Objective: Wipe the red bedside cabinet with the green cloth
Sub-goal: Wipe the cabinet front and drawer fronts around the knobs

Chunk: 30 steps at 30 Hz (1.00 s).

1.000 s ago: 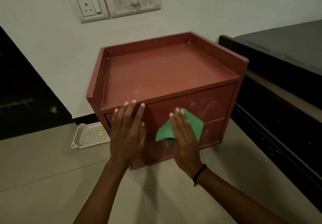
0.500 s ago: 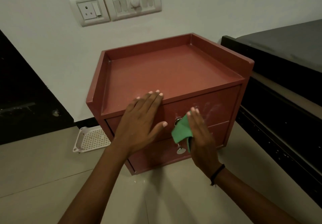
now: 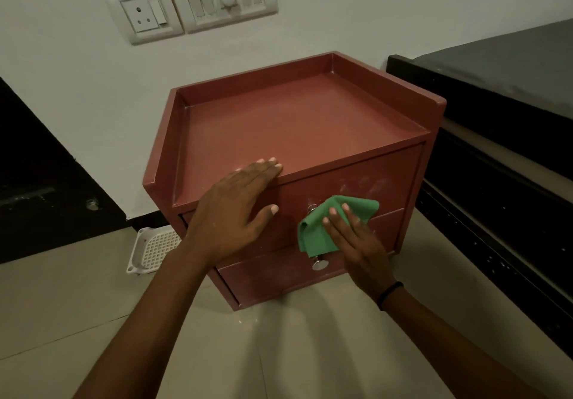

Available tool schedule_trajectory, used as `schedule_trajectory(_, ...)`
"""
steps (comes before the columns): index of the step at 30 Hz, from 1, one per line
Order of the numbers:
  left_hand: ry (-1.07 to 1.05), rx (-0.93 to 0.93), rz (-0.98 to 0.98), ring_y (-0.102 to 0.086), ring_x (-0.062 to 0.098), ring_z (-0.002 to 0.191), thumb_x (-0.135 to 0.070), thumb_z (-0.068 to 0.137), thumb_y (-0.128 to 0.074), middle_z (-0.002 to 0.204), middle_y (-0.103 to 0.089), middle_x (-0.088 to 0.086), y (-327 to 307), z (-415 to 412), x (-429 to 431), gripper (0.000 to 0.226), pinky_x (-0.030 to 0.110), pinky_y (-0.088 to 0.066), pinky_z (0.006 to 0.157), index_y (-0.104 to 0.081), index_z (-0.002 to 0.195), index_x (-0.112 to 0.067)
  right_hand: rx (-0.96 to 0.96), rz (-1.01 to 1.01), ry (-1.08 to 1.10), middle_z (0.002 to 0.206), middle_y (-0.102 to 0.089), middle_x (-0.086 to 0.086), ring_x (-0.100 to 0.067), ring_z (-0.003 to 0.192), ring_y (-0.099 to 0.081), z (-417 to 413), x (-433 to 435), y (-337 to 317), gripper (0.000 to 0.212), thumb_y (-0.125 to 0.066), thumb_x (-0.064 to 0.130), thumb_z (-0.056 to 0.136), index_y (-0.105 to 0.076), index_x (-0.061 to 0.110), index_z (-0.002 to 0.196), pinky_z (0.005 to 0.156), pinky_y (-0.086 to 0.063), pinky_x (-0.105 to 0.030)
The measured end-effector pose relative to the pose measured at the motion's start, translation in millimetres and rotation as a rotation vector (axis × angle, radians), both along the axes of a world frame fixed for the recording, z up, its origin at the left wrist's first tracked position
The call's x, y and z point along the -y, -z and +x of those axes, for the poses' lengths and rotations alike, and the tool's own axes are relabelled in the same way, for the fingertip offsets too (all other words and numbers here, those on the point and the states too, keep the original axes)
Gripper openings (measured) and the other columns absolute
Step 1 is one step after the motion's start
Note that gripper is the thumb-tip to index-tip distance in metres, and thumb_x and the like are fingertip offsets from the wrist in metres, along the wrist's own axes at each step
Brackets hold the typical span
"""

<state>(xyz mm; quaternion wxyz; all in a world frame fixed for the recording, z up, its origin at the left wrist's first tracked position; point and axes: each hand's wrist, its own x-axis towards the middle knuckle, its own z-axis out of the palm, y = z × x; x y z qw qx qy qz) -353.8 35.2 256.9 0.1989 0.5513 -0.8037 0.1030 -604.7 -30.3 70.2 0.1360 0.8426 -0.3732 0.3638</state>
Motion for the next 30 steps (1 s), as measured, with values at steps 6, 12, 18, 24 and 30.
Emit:
schedule_trajectory(6,0.0,0.002,0.002,-0.027,0.009,0.15,-0.047,0.095,-0.048,0.161,-0.033,-0.009,2,2,1,0.065,0.037,-0.025,0.12,-0.033,0.155,-0.028,0.462,0.206,0.219,0.162,-0.026,-0.014,-0.034,0.153,-0.015,37,-16,-8,0.067,-0.038,-0.018,0.087,-0.034,0.002,0.151,0.12,-0.028,-0.051)
schedule_trajectory(12,0.002,-0.02,-0.016,-0.029,0.01,0.149,-0.043,0.094,-0.052,0.16,-0.035,-0.009,2,-1,0,0.065,0.036,-0.025,0.119,-0.035,0.154,-0.027,0.093,0.235,0.19,0.163,-0.02,-0.009,-0.037,0.153,-0.008,32,-15,29,0.074,-0.068,0.005,0.088,-0.031,0.018,0.152,0.115,-0.031,-0.059)
schedule_trajectory(18,-0.008,-0.019,-0.034,-0.028,0.008,0.149,-0.04,0.092,-0.055,0.16,-0.035,-0.009,6,-1,2,0.066,0.034,-0.023,0.119,-0.036,0.154,-0.026,-0.034,0.03,0.232,0.164,-0.011,-0.003,-0.033,0.152,-0.005,7,11,19,0.072,-0.047,-0.004,0.088,-0.026,0.02,0.152,0.119,-0.016,-0.057)
schedule_trajectory(24,-0.007,-0.022,-0.031,-0.029,0.009,0.148,-0.038,0.092,-0.055,0.16,-0.036,-0.008,5,-3,1,0.065,0.033,-0.022,0.119,-0.037,0.153,-0.024,0.5,0.168,0.275,0.165,-0.016,-0.012,-0.034,0.154,-0.006,16,16,-39,0.075,-0.042,-0.011,0.089,-0.023,0.015,0.156,0.12,-0.021,-0.059)
schedule_trajectory(30,-0.001,-0.028,-0.019,-0.032,0.012,0.148,-0.035,0.089,-0.056,0.159,-0.037,-0.006,5,-2,2,0.067,0.04,-0.027,0.119,-0.038,0.153,-0.023,0.361,0.157,0.069,0.165,-0.021,-0.007,-0.034,0.153,-0.01,91,-41,-55,0.068,-0.043,-0.004,0.095,-0.027,0.02,0.156,0.122,-0.016,-0.055)
